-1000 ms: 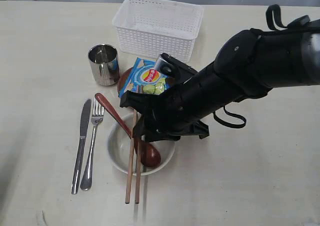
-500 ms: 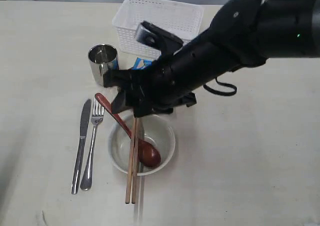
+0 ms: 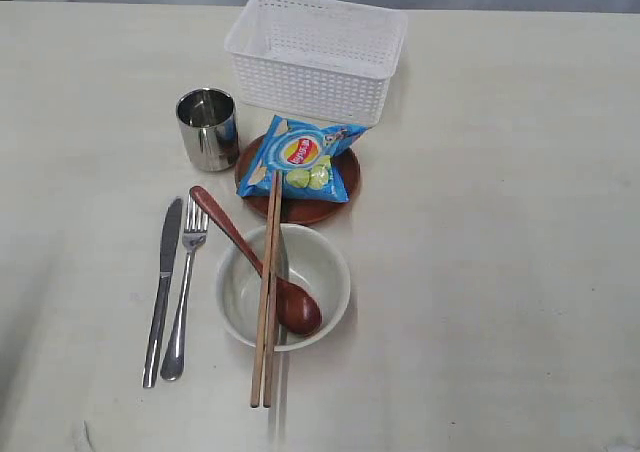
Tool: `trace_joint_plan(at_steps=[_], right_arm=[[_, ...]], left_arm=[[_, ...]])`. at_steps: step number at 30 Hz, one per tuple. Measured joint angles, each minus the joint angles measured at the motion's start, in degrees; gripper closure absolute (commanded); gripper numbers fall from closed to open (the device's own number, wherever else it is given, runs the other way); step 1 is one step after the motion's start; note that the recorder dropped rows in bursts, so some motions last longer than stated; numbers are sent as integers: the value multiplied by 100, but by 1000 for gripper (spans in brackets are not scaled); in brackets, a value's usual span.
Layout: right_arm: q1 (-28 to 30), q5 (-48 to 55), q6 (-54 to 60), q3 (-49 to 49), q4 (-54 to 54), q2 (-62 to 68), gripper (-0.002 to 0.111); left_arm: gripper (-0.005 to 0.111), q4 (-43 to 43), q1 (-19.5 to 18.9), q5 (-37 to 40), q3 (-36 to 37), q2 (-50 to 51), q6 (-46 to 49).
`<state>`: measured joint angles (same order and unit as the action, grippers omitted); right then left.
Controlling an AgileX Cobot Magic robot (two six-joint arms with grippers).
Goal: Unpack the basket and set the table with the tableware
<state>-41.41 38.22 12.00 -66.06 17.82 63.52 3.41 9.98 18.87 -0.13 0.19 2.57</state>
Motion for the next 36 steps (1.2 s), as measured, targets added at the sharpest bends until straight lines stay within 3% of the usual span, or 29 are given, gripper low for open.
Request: trace_joint_plan(at_steps=[5,19,36], right_arm=[[0,35,0,-5,-544,-898,109],[0,81,0,-14,-643,-2955,109],[0,101,0,-18,-730,-4471,109]], left_arm=[[107,0,0,0,0,0,0],[107,0,0,0,0,0,0],[107,0,0,0,0,0,0]])
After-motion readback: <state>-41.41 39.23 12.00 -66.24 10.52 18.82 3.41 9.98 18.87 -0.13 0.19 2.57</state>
